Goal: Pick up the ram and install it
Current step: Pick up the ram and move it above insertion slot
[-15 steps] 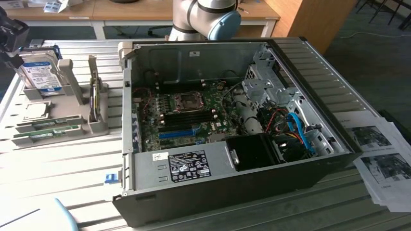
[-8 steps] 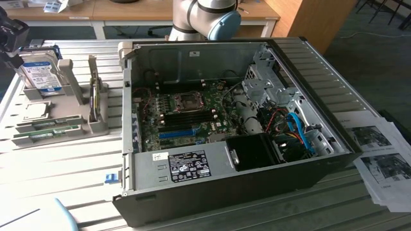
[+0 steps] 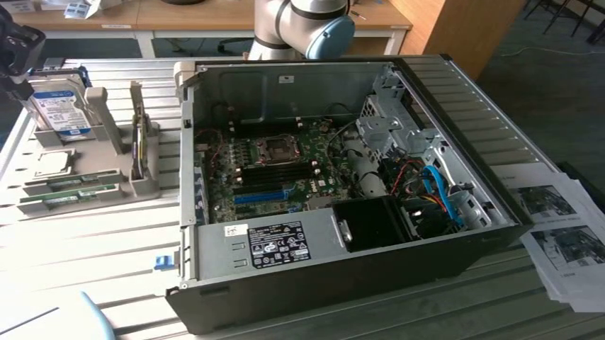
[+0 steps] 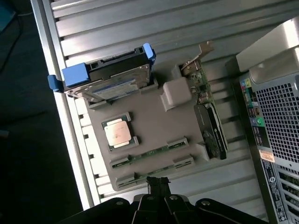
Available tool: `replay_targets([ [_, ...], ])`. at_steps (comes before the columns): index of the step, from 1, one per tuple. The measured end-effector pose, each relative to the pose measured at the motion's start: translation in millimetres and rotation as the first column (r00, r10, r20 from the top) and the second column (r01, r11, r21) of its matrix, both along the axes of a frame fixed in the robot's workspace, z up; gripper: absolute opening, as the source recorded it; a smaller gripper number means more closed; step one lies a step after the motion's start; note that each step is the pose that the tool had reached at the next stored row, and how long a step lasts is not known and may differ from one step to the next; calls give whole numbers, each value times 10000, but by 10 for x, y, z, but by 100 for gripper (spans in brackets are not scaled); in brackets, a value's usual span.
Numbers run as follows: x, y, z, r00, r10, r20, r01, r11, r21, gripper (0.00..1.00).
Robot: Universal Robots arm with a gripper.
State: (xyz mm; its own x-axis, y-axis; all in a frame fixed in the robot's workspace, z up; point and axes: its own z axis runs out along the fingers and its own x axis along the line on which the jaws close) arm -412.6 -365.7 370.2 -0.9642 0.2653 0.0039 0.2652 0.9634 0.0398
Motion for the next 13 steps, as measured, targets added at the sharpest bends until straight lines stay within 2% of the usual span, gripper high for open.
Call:
replay_targets([
  [3,0,0,0,9986,527,0,-527,9986,0,9],
  [7,0,0,0,9923,1242,0,-1242,9923,0,9],
  [9,0,0,0,9871,1599,0,-1599,9871,0,9],
  [13,0,0,-1,9728,2315,0,-2315,9728,0,9],
])
